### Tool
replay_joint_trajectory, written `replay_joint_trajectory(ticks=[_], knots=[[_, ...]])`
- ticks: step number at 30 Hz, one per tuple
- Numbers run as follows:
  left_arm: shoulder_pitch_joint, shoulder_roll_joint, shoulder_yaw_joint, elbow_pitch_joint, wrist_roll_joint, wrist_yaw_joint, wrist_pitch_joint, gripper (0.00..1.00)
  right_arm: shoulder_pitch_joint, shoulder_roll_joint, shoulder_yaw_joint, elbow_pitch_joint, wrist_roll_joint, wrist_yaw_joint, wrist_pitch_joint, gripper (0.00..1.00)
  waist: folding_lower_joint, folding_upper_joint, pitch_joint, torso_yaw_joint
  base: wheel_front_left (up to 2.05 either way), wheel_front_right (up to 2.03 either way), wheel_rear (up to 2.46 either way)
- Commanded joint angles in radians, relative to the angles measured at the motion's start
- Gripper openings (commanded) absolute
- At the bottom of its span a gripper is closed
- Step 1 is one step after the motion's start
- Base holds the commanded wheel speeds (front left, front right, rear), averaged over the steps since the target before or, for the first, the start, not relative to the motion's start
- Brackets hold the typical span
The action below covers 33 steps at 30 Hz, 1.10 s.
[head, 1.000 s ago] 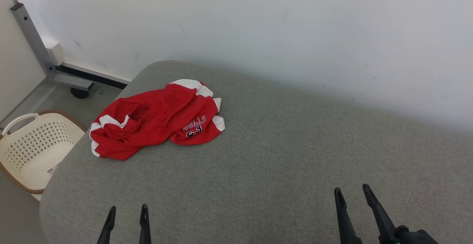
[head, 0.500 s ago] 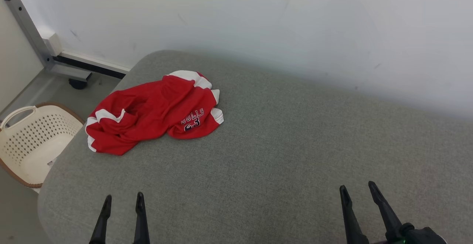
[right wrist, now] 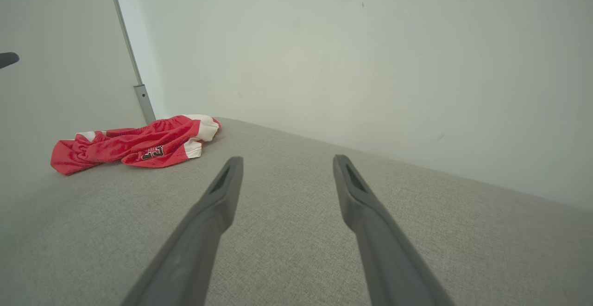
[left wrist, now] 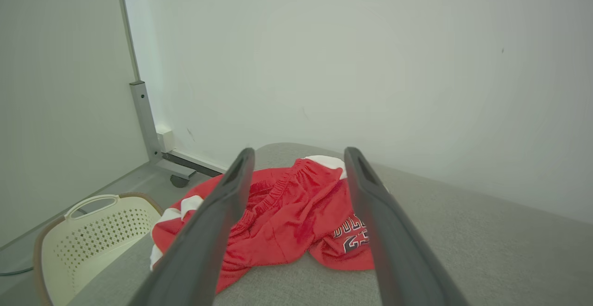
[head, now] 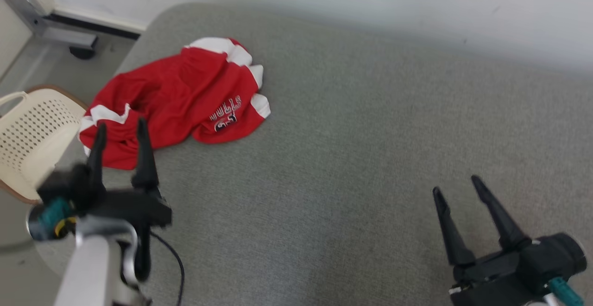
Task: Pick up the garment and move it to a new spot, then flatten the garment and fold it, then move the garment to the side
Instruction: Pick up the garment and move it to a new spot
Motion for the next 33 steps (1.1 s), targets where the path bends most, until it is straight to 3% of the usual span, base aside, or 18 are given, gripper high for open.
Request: replay_joint_trajectory(ticks=[1, 11, 21, 27, 33], knots=[[-0.038, 0.003, 0.010, 0.023, -0.016, -0.001, 0.022, 1.00, -0.018, -0.014, -0.006, -0.005, -0.012, -0.003, -0.001, 1.00, -0.0002, -0.0001, 0.090, -0.035, 0.00, 0.00, 0.00], [-0.452, 0.081, 0.055, 0.241, -0.116, -0.012, 0.285, 1.00, -0.121, -0.132, -0.048, -0.050, -0.026, -0.003, -0.001, 1.00, -0.0002, -0.0001, 0.269, -0.095, 0.00, 0.00, 0.00], [-0.753, 0.144, 0.072, 0.531, -0.171, 0.051, 0.559, 1.00, -0.172, -0.173, -0.046, -0.075, -0.028, -0.003, -0.001, 1.00, -0.0002, -0.0001, 0.390, -0.132, 0.00, 0.00, 0.00], [-0.828, 0.190, 0.084, 0.645, -0.186, 0.058, 0.652, 1.00, -0.188, -0.169, -0.038, -0.069, -0.025, -0.003, 0.000, 1.00, -0.0002, -0.0001, 0.418, -0.165, 0.00, 0.00, 0.00], [-0.859, 0.241, 0.100, 0.718, -0.203, 0.046, 0.653, 1.00, -0.206, -0.155, -0.038, -0.072, -0.026, -0.003, 0.000, 1.00, -0.0002, -0.0001, 0.439, -0.211, 0.00, 0.00, 0.00]])
